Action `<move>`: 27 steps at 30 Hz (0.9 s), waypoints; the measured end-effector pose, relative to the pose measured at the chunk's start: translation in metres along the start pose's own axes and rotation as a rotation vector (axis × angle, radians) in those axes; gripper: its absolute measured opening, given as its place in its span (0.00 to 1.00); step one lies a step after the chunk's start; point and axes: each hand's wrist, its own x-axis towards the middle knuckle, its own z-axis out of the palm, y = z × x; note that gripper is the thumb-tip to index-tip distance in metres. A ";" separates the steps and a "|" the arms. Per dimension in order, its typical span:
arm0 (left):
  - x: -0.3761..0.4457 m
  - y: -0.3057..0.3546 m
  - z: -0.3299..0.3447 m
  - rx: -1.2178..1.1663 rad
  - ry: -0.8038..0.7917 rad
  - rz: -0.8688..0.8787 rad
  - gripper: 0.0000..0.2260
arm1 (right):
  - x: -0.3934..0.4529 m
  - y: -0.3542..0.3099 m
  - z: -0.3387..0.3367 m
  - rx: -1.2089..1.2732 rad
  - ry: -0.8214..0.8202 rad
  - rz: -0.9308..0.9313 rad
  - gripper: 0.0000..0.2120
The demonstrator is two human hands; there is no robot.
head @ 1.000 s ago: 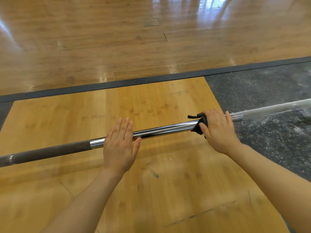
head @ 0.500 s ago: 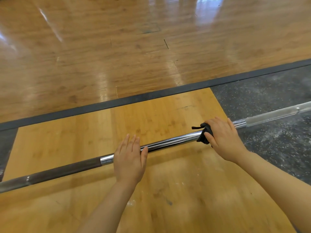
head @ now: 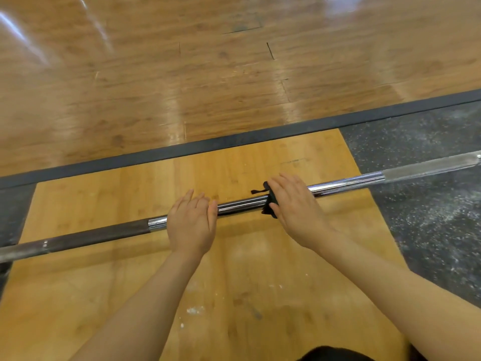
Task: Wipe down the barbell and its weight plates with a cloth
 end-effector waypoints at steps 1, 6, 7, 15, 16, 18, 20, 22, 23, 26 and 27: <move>0.002 0.000 0.001 0.004 0.010 -0.006 0.31 | 0.007 -0.010 0.005 -0.013 0.018 -0.059 0.25; 0.011 0.001 0.001 0.023 0.045 -0.017 0.31 | 0.031 -0.033 0.028 -0.100 0.090 -0.211 0.31; 0.013 0.001 0.001 0.029 0.042 -0.020 0.31 | 0.033 -0.031 0.030 -0.111 0.110 -0.204 0.29; 0.021 0.001 -0.002 0.075 -0.028 -0.036 0.35 | 0.010 0.045 0.006 -0.190 0.162 -0.089 0.28; 0.021 0.001 -0.003 0.076 -0.027 -0.034 0.35 | 0.005 0.056 0.000 -0.185 0.153 -0.050 0.29; 0.022 0.001 -0.003 0.081 -0.028 -0.033 0.35 | 0.002 0.065 -0.008 -0.170 0.130 0.014 0.29; 0.023 0.002 -0.004 0.086 -0.033 -0.037 0.35 | 0.007 0.061 -0.010 -0.135 0.121 0.018 0.29; 0.023 0.002 -0.003 0.090 -0.043 -0.040 0.35 | 0.018 0.045 -0.009 -0.106 0.094 -0.050 0.29; 0.024 0.002 -0.003 0.090 -0.045 -0.039 0.35 | 0.024 0.036 -0.008 -0.102 0.078 -0.096 0.30; 0.024 0.001 -0.003 0.090 -0.042 -0.028 0.35 | 0.033 0.019 -0.002 -0.084 0.043 -0.161 0.32; 0.024 0.000 -0.003 0.091 -0.042 -0.023 0.35 | 0.034 0.018 0.000 -0.066 0.041 -0.154 0.32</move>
